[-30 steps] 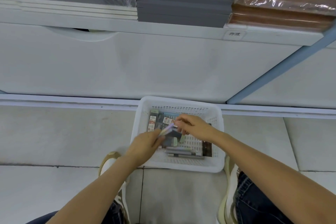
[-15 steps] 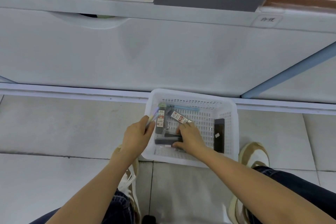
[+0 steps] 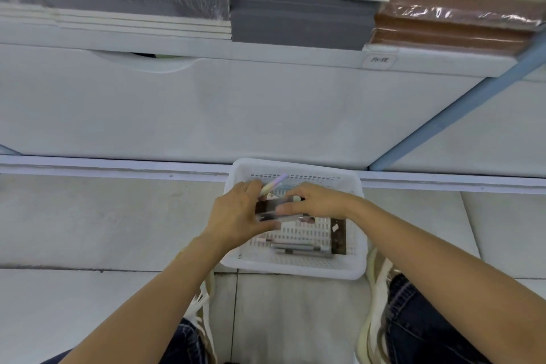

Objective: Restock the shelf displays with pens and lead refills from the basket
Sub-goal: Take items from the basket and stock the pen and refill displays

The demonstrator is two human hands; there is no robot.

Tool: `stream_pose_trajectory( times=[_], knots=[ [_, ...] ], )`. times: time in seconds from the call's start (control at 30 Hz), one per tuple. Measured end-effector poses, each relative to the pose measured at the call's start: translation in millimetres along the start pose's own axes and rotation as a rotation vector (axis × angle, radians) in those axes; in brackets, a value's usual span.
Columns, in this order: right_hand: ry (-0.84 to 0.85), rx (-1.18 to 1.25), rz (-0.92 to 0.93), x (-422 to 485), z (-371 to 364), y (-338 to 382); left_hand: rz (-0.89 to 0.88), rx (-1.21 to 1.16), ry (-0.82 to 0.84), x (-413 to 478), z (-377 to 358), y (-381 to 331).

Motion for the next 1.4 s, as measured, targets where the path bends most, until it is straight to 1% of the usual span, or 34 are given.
stream_pose_trajectory(
  times=[0.13, 0.2, 0.3, 0.43, 0.5, 0.6, 0.63, 0.73, 0.8, 0.9, 1.0, 1.07, 1.17, 1.3, 1.4],
  knots=[
    [-0.006, 0.205, -0.016, -22, 22, 29, -0.143, -0.107, -0.023, 1, 26, -19],
    [0.007, 0.269, -0.030, -32, 31, 44, -0.175, -0.187, -0.059, -2, 40, -27],
    [0.056, 0.304, -0.018, -49, 42, 60, -0.164, -0.279, -0.097, -4, 59, -38],
    [0.203, 0.382, 0.011, -75, 55, 72, -0.116, -0.438, -0.093, -8, 78, -51],
    [0.199, 0.348, 0.040, -87, 61, 77, -0.091, -0.561, -0.090, -11, 88, -62],
    [0.090, 0.298, 0.117, -106, 72, 91, -0.099, -0.758, -0.115, -12, 109, -84],
    [0.021, 0.300, 0.154, -113, 78, 98, -0.098, -0.809, -0.136, -11, 117, -91],
    [-0.254, 0.266, 0.301, -135, 95, 124, -0.059, -0.923, -0.220, -9, 146, -111],
    [-0.395, 0.242, 0.410, -150, 104, 142, -0.024, -0.991, -0.247, -8, 162, -125],
    [-0.527, 0.244, 0.533, -175, 114, 170, -0.007, -1.082, -0.262, -4, 187, -145],
    [-0.659, 0.332, 0.602, -199, 124, 191, -0.020, -1.169, -0.269, 1, 215, -163],
    [-0.696, 0.419, 0.624, -211, 129, 200, -0.029, -1.172, -0.306, 2, 234, -175],
    [-0.664, 0.477, 0.682, -226, 132, 208, -0.060, -1.090, -0.292, 0, 256, -187],
    [-0.662, 0.393, 0.722, -242, 134, 222, -0.085, -0.944, -0.185, -5, 267, -200],
    [-0.645, 0.338, 0.734, -252, 135, 230, -0.121, -0.973, -0.148, -9, 272, -212]
  ],
)
Point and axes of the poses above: each hand's wrist, its own x-axis towards the middle knuckle, its own z-axis out of the back of the hand, y = z × x, the point moved 1 cm from there along x, towards the middle knuckle, and after that the axes turned 6 degrees about -y, right-handed, at the moved point
